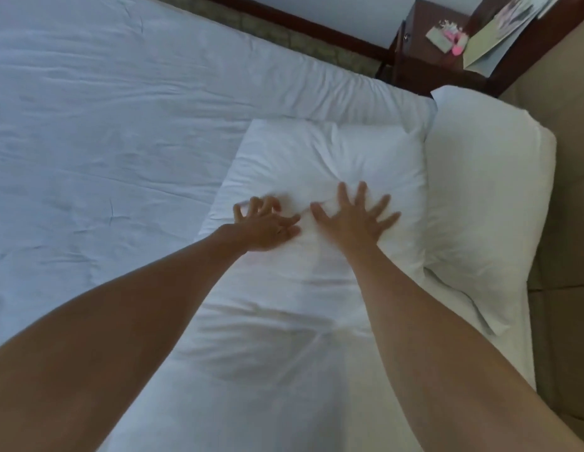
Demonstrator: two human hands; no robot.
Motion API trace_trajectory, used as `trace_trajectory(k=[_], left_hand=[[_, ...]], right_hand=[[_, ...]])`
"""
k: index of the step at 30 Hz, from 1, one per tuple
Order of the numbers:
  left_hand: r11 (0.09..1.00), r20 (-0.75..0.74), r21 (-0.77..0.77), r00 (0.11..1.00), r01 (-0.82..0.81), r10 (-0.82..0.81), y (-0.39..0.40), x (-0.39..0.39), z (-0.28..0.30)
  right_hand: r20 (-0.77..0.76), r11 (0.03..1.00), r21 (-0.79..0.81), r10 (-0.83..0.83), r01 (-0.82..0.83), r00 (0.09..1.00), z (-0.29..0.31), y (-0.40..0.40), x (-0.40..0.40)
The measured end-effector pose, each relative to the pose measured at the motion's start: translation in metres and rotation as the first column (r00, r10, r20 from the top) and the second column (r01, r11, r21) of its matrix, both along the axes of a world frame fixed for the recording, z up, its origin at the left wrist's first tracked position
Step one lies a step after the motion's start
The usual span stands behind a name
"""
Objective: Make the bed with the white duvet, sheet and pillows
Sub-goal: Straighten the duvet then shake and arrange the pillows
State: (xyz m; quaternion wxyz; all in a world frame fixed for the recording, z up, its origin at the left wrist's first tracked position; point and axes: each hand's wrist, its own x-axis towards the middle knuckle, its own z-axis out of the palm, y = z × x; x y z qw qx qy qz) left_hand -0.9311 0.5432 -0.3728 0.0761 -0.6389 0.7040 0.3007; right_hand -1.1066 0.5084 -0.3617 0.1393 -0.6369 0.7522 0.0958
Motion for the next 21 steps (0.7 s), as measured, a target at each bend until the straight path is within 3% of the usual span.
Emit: trace_trajectory(k=[4,7,15,21], left_hand=[[0.992,0.020,-0.107,0.998,0.069,-0.067,-0.031,-0.013,-0.022],[0.994,0.065,-0.091,0.997,0.056,-0.050,-0.049,-0.031,-0.053],[0.997,0.168,-0.021,0.984,0.067,-0.063,-0.096,-0.045,-0.117],[0.995,0.227,-0.027,0.970,0.092,-0.084,-0.119,-0.055,-0.143]], right_hand=[[0.000,0.999,0.036,-0.004,0.004,1.000,-0.023,-0.016,-0.019],[0.038,0.998,-0.031,0.046,-0.045,0.998,-0.060,-0.017,-0.033],[0.050,0.994,0.035,0.097,-0.099,0.994,-0.143,-0.076,-0.045],[0.000,0.988,0.001,0.156,-0.156,0.988,-0.173,-0.103,-0.039]])
